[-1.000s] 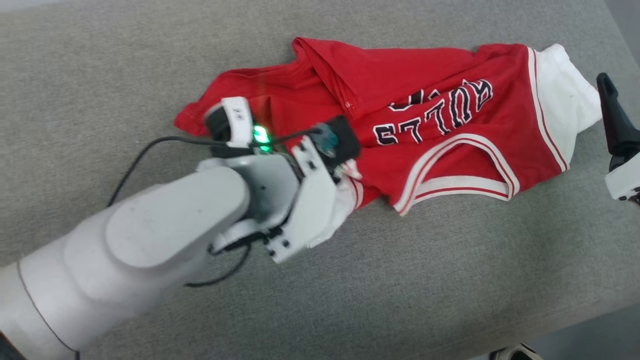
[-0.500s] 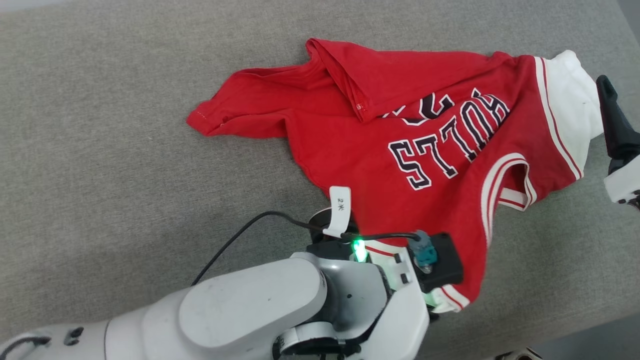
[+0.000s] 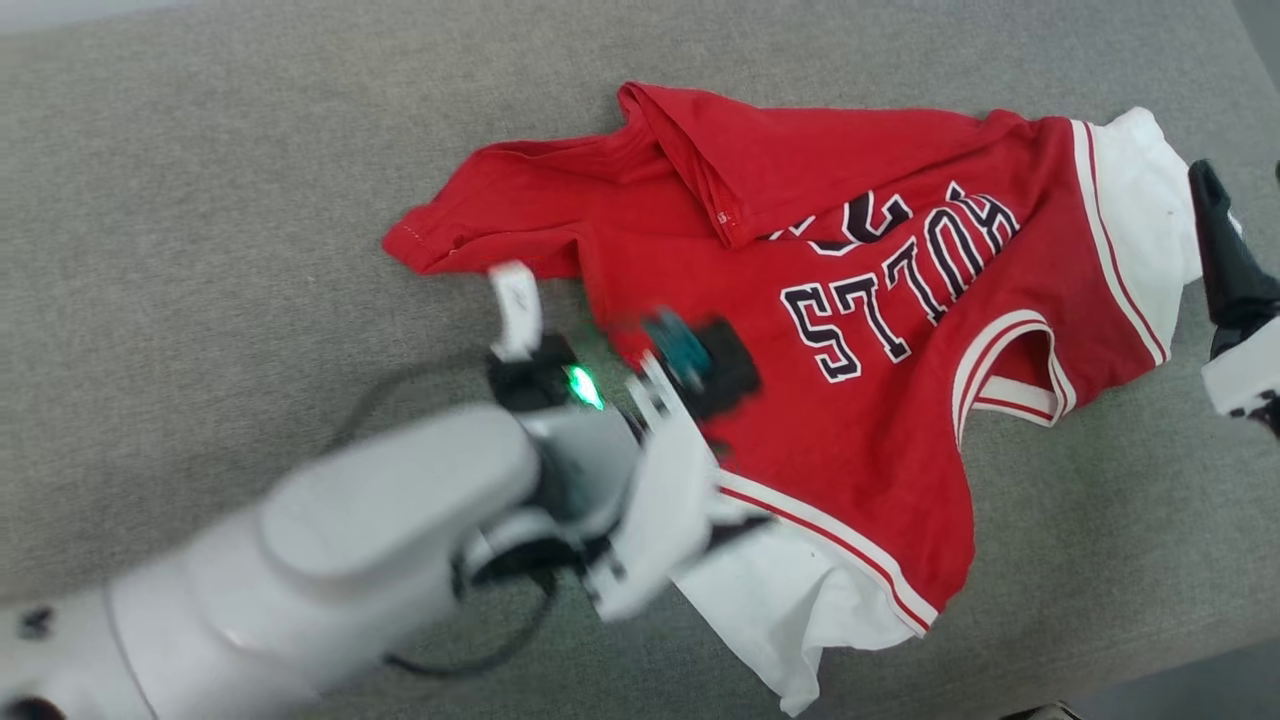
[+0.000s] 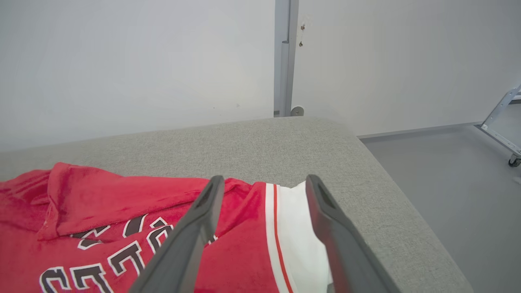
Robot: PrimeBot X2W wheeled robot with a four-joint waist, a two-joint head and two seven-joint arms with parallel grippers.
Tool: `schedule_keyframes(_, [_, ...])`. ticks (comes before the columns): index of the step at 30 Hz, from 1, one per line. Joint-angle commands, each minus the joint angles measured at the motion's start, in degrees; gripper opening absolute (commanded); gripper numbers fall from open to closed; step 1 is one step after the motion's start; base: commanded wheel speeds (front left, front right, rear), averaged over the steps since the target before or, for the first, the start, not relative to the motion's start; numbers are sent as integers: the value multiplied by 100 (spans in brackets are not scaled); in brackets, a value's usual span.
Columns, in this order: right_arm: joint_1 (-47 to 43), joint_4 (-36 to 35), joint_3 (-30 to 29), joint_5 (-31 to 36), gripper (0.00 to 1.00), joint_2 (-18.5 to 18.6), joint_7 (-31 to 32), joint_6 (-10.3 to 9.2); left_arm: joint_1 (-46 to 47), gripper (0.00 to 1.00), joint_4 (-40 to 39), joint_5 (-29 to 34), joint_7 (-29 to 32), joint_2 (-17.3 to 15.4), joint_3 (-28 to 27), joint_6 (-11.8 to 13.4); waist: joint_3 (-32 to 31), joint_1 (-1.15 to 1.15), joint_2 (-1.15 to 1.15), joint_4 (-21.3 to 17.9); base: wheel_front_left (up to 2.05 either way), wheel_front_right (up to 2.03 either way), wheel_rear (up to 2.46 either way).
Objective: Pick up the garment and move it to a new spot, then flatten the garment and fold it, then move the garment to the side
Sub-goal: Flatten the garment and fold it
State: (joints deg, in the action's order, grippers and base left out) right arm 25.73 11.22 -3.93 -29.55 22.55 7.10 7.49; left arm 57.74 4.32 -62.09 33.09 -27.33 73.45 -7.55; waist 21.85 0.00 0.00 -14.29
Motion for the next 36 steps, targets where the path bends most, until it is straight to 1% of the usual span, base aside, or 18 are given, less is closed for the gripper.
schedule_keyframes(1, [-80,-4,18,15,100,-38,-12,1,291,100,230,-165,-58,-215,-10,17,-51,0,0,40,0,0,0])
schedule_keyframes(2, [-80,-4,18,15,100,-38,-12,1,291,100,230,-165,-58,-215,-10,17,-51,0,0,40,0,0,0])
schedule_keyframes(4, [-100,-16,30,11,100,-43,4,1,466,100,519,-398,29,-361,-4,17,-74,0,0,40,0,0,0])
schedule_keyframes(6, [-97,-31,42,5,100,-60,9,1,685,100,936,-586,55,-434,-25,16,-77,0,0,25,0,0,0])
schedule_keyframes(8, [-92,-62,59,-8,100,-83,11,0,862,100,1389,-738,91,-428,-41,16,-53,0,0,-7,0,0,0])
schedule_keyframes(10, [-85,-78,78,-21,100,-97,16,1,980,100,1872,-855,128,-363,-72,16,-4,0,0,-57,0,0,0])
schedule_keyframes(13, [-60,-84,79,-38,100,-109,7,0,1070,100,2439,-1249,206,-164,-194,16,71,0,0,-143,0,0,0])
schedule_keyframes(17, [-50,-57,74,-54,100,-126,-28,1,1116,100,2893,-1753,365,37,-353,16,155,0,0,-250,0,0,0])
schedule_keyframes(19, [-37,-58,95,-57,100,-146,-47,1,1160,100,3035,-1817,345,70,-356,16,195,0,0,-297,0,0,0])
schedule_keyframes(21, [-27,-54,107,-55,100,-160,-58,1,1180,100,3139,-1661,360,86,-265,17,237,0,0,-331,0,0,0])
schedule_keyframes(22, [-26,-57,111,-56,100,-166,-61,1,1188,82,3164,-1576,325,91,-223,17,256,0,0,-338,0,0,0])
schedule_keyframes(23, [-21,-61,118,-58,100,-169,-68,1,1176,42,3206,-1546,289,91,-198,17,274,0,0,-345,0,0,0])
schedule_keyframes(24, [-13,-63,129,-59,100,-180,-73,1,1125,0,3235,-1632,284,108,-199,17,286,0,0,-354,0,0,0])
schedule_keyframes(26, [4,-64,129,-62,100,-178,-75,1,1154,0,3273,-1676,212,124,-210,17,307,0,0,-357,0,0,0])
schedule_keyframes(28, [22,-62,124,-58,100,-179,-82,1,1305,0,3330,-1528,109,56,-187,17,314,0,0,-352,0,0,0])
schedule_keyframes(36, [-35,-84,205,-34,100,-235,-121,1,2158,0,3872,-735,-489,-508,-116,17,274,0,0,-369,0,0,0])
